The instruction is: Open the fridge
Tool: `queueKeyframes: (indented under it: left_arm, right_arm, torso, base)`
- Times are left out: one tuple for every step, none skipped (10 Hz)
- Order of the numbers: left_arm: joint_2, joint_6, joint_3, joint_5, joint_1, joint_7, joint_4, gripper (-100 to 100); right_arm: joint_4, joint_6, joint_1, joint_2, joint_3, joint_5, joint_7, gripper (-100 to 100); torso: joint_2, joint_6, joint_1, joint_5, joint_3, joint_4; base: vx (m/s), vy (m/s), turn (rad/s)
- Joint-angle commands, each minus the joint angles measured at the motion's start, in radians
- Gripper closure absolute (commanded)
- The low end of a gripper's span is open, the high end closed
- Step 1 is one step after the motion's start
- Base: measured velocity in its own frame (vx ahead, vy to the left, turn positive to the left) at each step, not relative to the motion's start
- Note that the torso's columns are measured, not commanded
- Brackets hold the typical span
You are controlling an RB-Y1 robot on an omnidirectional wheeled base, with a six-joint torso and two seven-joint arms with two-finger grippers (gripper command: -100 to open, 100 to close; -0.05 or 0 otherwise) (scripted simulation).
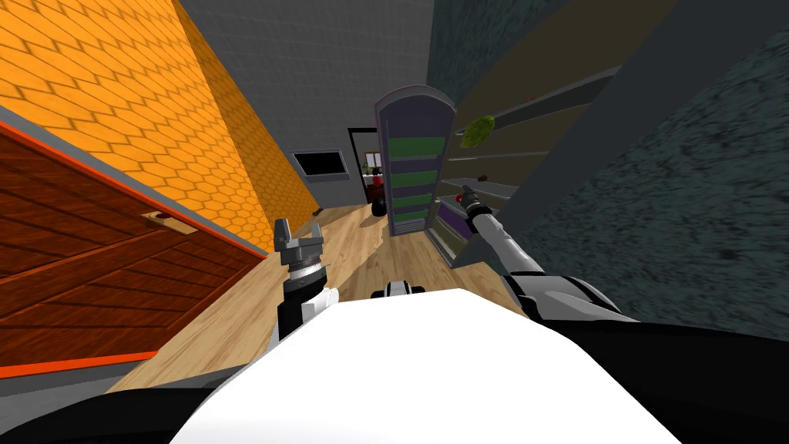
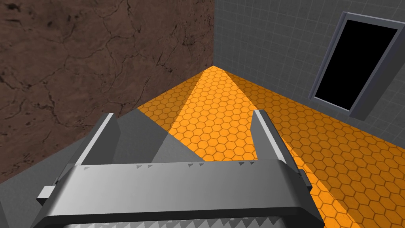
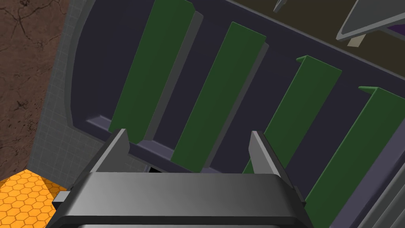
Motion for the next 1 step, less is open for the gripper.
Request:
queueKeyframes:
  left_arm:
    - [0.000, 0.000, 0.000, 0.000, 0.000, 0.000, 0.000, 0]
  right_arm:
    - [0.000, 0.000, 0.000, 0.000, 0.000, 0.000, 0.000, 0]
  torso:
    - [0.000, 0.000, 0.000, 0.000, 0.000, 0.000]
  base:
    - [0.000, 0.000, 0.000]
